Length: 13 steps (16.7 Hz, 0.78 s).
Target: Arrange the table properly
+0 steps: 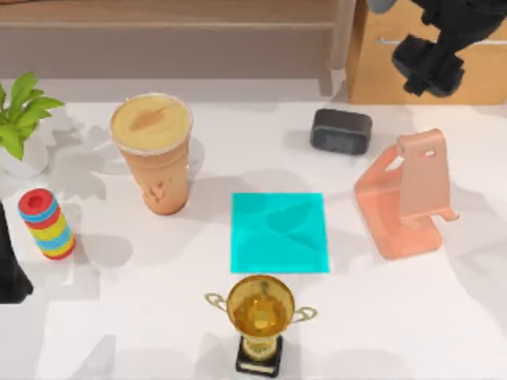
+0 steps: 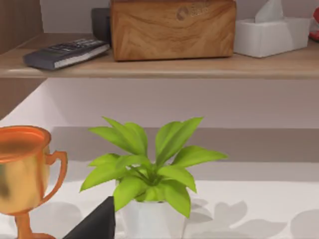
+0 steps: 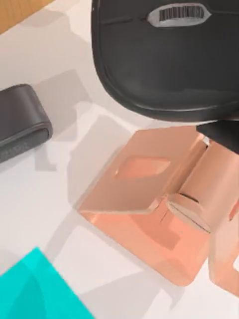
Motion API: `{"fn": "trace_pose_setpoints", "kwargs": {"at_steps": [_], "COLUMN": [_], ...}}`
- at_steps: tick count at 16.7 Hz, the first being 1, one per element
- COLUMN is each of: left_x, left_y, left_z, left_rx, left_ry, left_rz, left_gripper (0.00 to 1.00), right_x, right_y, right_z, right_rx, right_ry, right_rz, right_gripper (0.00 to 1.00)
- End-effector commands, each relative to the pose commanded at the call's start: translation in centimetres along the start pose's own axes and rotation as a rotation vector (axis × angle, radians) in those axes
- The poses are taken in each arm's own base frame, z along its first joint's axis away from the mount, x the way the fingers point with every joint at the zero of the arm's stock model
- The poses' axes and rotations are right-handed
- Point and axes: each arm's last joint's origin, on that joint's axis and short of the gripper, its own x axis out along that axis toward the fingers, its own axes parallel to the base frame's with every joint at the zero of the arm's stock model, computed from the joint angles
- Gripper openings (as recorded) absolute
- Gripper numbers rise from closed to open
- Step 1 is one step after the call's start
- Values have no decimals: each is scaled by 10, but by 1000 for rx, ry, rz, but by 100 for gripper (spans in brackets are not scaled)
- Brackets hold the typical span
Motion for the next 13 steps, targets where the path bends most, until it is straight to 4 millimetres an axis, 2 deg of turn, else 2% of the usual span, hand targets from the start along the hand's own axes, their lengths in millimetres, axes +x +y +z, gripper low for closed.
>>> {"fn": "trace_pose_setpoints", "kwargs": {"at_steps": [3, 7, 10, 13], "left_x": [0, 0, 0, 0], "left_y": [0, 0, 0, 0], "left_z": [0, 0, 0, 0], "left_rx": [0, 0, 0, 0], "left_ry": [0, 0, 0, 0], "left_rz": [0, 0, 0, 0], "left_gripper": [100, 100, 100, 100], "right_x": [17, 60, 97, 132], "right_y": [36, 86, 115, 131], "right_z": [29, 58, 69, 73], "right_rx": [247, 524, 683, 806], "right_ry": [25, 130, 221, 290], "right_rz": [58, 123, 136, 125], "right_gripper": [0, 0, 0, 0]}}
